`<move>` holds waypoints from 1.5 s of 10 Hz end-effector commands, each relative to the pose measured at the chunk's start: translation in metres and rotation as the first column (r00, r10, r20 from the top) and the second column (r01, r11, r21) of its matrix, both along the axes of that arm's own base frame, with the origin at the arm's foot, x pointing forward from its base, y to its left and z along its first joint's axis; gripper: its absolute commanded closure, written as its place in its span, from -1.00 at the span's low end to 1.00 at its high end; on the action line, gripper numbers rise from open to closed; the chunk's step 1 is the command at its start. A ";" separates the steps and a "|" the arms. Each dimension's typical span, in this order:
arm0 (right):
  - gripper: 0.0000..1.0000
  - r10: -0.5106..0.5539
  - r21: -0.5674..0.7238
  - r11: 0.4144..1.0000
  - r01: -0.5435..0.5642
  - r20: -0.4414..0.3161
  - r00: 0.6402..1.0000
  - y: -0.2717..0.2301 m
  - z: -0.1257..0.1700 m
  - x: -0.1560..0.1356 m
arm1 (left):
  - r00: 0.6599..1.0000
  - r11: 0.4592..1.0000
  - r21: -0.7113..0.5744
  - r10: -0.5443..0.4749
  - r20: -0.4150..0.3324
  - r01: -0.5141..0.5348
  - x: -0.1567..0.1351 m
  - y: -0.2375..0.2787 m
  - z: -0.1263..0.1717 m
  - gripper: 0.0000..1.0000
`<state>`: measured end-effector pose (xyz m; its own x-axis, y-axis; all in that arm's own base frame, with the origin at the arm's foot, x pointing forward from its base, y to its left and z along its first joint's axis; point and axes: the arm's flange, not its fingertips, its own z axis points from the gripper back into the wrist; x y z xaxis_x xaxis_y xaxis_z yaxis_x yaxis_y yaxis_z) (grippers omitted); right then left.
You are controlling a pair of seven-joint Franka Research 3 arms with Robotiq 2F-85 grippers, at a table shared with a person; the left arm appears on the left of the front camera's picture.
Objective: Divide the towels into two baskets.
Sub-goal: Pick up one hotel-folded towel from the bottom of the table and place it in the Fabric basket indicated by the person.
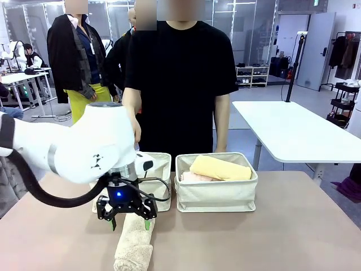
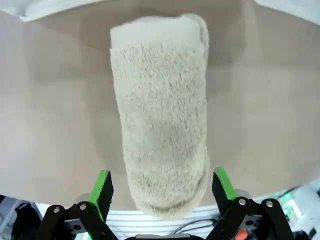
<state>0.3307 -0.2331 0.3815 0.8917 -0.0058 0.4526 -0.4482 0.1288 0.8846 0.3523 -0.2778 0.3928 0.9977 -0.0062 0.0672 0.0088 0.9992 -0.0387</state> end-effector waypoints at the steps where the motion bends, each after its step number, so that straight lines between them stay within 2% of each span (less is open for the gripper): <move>1: -1.00 0.003 0.000 1.000 -0.003 0.001 1.000 0.001 0.002 -0.001 | 0.998 0.999 0.023 0.048 0.042 -0.049 0.013 -0.015 -0.015 -1.00; 6: -1.00 0.003 0.000 1.000 -0.003 0.001 1.000 0.001 0.002 -0.001 | 0.989 0.991 0.033 0.127 0.072 -0.129 0.013 -0.018 -0.047 -1.00; 8: -1.00 0.003 0.000 1.000 -0.003 0.001 1.000 0.001 0.002 -0.001 | 0.980 0.989 0.005 0.146 0.133 -0.148 0.008 -0.018 -0.061 -1.00; 11: -1.00 0.003 0.000 1.000 -0.003 0.001 1.000 0.001 0.002 -0.001 | 0.979 0.987 0.039 0.149 0.136 -0.156 0.001 -0.013 -0.071 -1.00; 12: -1.00 0.003 0.000 1.000 -0.003 0.001 1.000 0.001 0.002 -0.001 | 0.978 0.986 0.060 0.145 0.149 -0.155 0.000 -0.012 -0.072 -0.69; 13: -1.00 0.003 0.000 1.000 -0.003 0.001 1.000 0.001 0.002 -0.001 | 0.979 0.987 0.053 0.141 0.149 -0.150 -0.001 -0.012 -0.070 -0.62; 14: -1.00 0.003 0.000 1.000 -0.003 0.001 1.000 0.001 0.002 -0.001 | 0.980 0.988 0.056 0.133 0.151 -0.142 -0.001 -0.013 -0.068 -0.31; 15: -1.00 0.003 0.000 1.000 -0.003 0.001 1.000 0.001 0.002 -0.001 | 0.980 0.989 0.056 0.127 0.153 -0.137 0.000 -0.013 -0.066 -0.23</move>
